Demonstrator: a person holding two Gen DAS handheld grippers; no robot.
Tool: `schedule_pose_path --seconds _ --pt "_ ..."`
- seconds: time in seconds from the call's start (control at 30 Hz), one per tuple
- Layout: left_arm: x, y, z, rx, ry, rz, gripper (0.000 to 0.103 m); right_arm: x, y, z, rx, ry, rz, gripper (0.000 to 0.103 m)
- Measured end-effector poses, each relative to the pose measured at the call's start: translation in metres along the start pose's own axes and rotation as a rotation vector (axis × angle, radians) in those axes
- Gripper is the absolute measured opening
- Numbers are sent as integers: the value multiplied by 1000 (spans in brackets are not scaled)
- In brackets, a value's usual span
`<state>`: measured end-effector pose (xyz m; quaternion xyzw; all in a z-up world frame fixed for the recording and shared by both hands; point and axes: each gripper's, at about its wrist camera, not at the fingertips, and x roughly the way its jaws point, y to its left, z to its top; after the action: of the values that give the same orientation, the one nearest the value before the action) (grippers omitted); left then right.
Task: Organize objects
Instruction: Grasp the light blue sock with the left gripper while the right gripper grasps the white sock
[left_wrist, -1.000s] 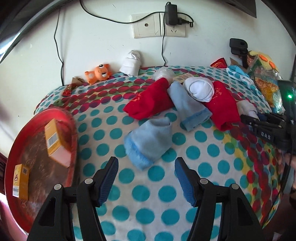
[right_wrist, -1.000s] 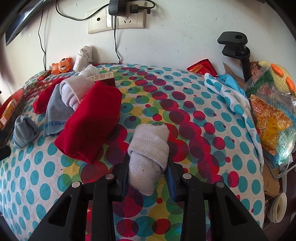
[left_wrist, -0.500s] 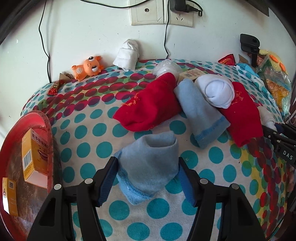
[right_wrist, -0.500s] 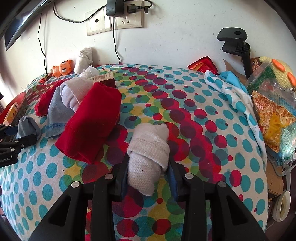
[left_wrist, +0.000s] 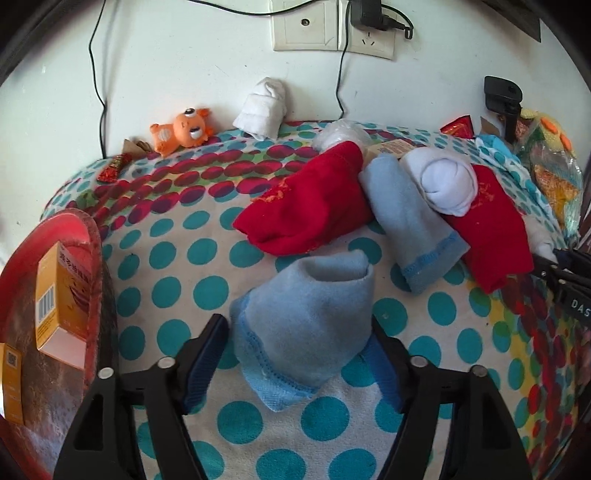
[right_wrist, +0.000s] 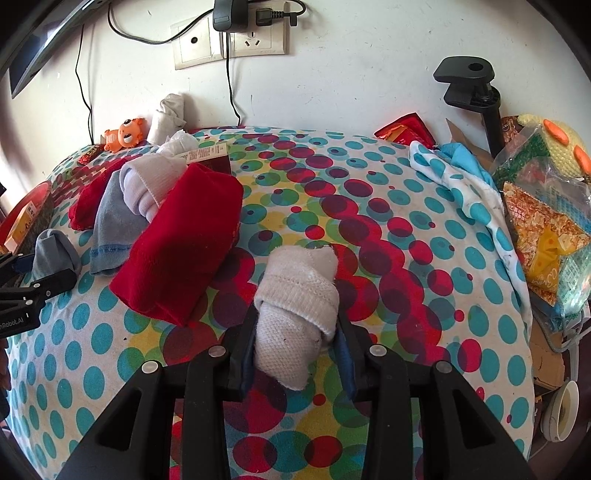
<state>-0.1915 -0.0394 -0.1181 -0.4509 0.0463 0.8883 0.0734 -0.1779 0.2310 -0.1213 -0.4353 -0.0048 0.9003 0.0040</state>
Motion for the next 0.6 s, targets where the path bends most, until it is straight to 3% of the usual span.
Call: schedule_pose_path --seconds 0.2,0.23,0.33,0.6 --pt "1 5 0 -36 1 -6 82 0 -1 0 2 0 1 35" --pt "0 4 -1 -36 -6 -9 78 0 0 0 2 0 0 35" --pt "-5 -3 -3 -18 -30 3 48 0 0 1 2 0 0 35" --pt "-10 -11 -4 19 -1 26 43 0 0 0 2 0 -1 35"
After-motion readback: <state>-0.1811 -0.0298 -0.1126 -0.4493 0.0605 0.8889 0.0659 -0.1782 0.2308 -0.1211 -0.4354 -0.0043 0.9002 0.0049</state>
